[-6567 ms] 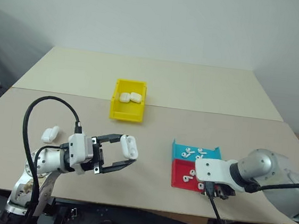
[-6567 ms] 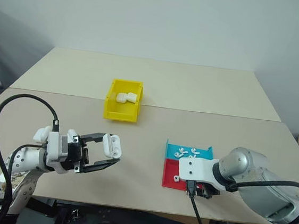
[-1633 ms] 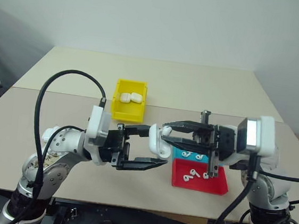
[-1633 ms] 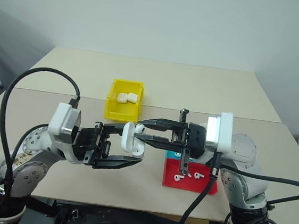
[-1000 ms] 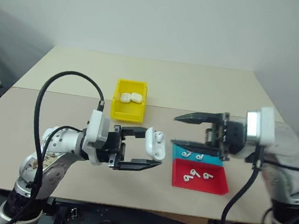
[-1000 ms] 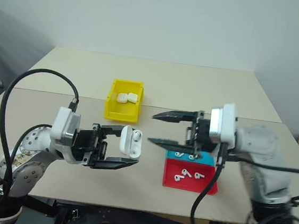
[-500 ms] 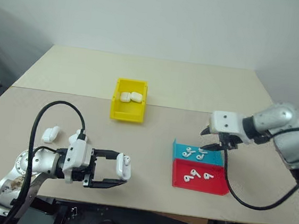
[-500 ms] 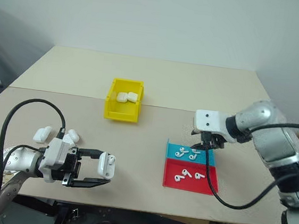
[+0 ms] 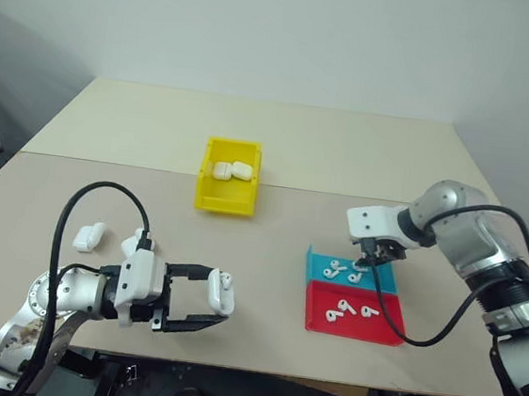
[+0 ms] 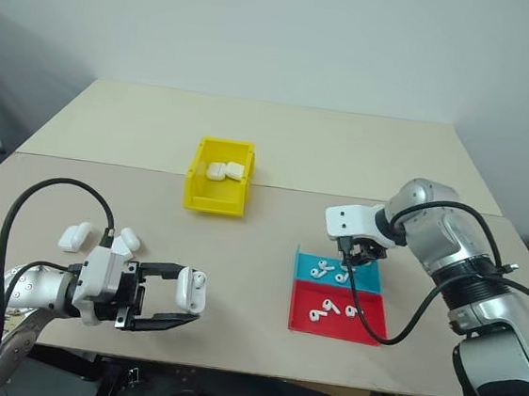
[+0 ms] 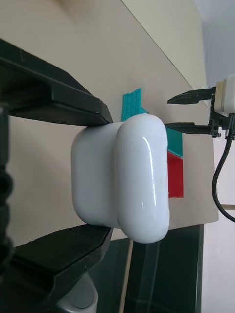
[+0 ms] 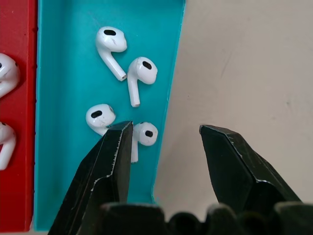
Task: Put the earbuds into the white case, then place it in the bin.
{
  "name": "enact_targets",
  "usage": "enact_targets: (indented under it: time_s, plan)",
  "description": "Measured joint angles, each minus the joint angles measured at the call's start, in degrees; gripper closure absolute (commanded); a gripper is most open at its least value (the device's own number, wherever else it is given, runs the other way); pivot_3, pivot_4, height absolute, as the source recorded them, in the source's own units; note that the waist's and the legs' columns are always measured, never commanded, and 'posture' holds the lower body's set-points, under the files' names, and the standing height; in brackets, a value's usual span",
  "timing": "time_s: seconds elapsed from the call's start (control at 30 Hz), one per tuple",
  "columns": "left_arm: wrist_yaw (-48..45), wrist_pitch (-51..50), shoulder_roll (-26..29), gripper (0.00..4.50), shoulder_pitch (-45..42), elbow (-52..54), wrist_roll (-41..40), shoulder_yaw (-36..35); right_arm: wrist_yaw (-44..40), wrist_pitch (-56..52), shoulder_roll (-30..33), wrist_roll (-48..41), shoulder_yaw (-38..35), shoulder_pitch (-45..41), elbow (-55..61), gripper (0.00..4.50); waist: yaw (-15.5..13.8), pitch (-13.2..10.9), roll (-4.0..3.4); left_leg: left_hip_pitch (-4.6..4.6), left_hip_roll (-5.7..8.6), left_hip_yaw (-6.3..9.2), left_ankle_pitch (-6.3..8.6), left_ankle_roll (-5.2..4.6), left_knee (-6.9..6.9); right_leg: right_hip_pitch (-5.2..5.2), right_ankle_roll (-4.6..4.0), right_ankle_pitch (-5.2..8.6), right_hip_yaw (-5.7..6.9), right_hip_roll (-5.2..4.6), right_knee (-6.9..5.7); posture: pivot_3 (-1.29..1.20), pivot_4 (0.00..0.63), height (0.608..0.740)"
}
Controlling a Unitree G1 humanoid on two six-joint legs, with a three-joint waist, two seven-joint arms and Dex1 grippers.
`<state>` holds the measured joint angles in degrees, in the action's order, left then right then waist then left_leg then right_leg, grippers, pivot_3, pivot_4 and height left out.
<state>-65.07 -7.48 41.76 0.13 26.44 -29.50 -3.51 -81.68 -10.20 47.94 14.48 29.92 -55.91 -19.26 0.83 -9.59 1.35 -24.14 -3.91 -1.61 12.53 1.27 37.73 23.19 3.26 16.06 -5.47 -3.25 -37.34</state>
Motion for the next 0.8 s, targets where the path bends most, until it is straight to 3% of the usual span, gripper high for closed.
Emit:
enact_targets:
  time_s: [0.8]
  plan:
    - [0.8,0.0,-0.8,1.74,-1.4,0.2,0.4,1.1,0.8,-0.2,-2.4,5.7,0.0,1.7,-2.9,1.84,0.1,0.0,0.0,0.06,0.01,0.0,0.0,0.0,0.04,-0.01,0.0,0.0,-0.02,0.01,-0.17,0.0,0.15,0.74]
